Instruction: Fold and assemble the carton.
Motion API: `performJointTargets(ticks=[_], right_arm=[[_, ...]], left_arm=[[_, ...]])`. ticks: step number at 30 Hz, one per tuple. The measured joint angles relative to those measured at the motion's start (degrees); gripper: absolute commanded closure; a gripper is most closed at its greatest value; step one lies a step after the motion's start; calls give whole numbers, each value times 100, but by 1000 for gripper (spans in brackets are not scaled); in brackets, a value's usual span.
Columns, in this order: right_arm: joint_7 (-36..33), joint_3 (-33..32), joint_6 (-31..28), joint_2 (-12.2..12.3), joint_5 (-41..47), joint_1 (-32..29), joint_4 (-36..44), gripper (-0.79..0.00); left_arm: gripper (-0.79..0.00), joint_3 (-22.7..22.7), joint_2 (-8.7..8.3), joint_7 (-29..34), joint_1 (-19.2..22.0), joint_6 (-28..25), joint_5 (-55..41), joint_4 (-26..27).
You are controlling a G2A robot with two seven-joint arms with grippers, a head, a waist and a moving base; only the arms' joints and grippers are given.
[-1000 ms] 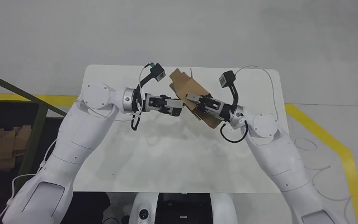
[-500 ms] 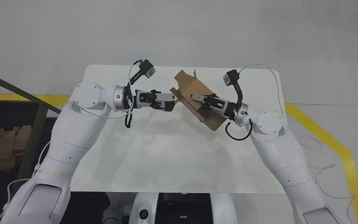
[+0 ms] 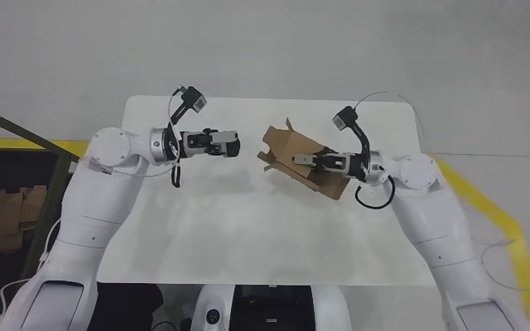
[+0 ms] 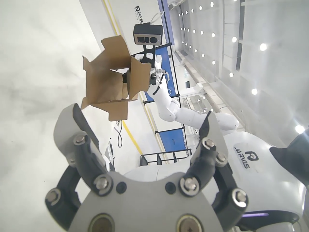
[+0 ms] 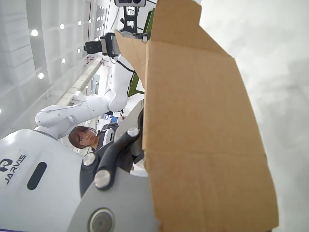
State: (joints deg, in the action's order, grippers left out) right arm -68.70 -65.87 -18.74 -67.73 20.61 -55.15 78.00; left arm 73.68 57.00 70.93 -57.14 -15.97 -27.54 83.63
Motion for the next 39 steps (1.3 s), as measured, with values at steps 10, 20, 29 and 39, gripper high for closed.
performJointTargets(ticks=[10,20,29,39], right_arm=[[-725,3,461,27,551,322,-330,0],[-817,-41,554,51,559,398,-352,0],[-817,-41,554,51,560,398,-352,0],[-817,-41,554,51,560,398,-352,0]], left_arm=[[-785,180,-12,-845,-166,-1797,1100,-94],[-785,236,-21,-1149,-226,-2094,1580,1],[-785,236,-21,-1150,-226,-2095,1581,1],[-785,228,-6,-1834,-315,-2556,2279,80]])
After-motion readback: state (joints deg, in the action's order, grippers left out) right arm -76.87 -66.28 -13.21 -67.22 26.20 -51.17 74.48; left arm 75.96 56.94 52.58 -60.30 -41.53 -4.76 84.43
